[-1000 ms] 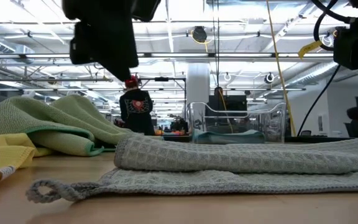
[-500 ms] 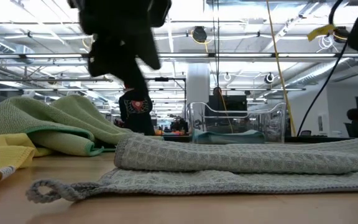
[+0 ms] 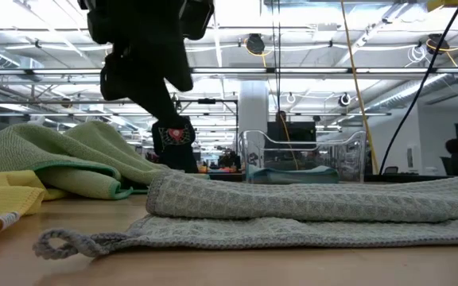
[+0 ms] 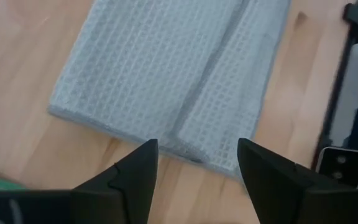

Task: Fold microfiber towels
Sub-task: Fold the light gray towel

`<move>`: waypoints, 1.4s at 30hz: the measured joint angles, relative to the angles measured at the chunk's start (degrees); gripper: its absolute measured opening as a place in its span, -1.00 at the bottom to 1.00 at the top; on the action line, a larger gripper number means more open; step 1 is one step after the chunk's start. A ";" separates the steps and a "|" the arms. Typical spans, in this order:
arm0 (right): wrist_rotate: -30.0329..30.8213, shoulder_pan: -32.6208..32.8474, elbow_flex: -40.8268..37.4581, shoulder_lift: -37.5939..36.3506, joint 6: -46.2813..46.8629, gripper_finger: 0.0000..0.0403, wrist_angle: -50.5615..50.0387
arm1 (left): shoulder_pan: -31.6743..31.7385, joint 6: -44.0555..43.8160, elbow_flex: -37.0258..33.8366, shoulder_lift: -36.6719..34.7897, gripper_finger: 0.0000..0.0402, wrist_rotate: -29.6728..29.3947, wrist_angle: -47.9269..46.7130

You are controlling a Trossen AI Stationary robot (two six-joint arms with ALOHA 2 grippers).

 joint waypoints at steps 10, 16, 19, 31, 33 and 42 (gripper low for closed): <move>1.15 0.23 0.00 4.57 -0.61 -0.35 0.67 | 0.46 0.02 0.01 0.00 0.11 -0.22 -2.85; 1.01 0.30 -0.02 8.17 0.38 -0.35 1.78 | 0.39 -0.13 0.01 0.00 0.11 0.97 -2.96; 0.07 0.30 -0.02 9.45 0.61 -0.35 1.83 | 0.44 0.09 0.01 0.00 0.11 0.93 -3.03; -3.27 0.37 -0.04 11.13 2.20 -0.60 6.23 | 0.55 -3.55 0.04 0.00 0.11 0.10 -3.14; -3.45 0.37 -0.04 11.10 1.64 -0.71 8.00 | 0.55 -5.30 0.04 0.00 0.11 -0.88 -3.16; -3.07 0.34 -0.04 11.10 1.46 -0.97 3.55 | 0.39 -9.73 0.06 0.00 0.11 -3.16 -2.87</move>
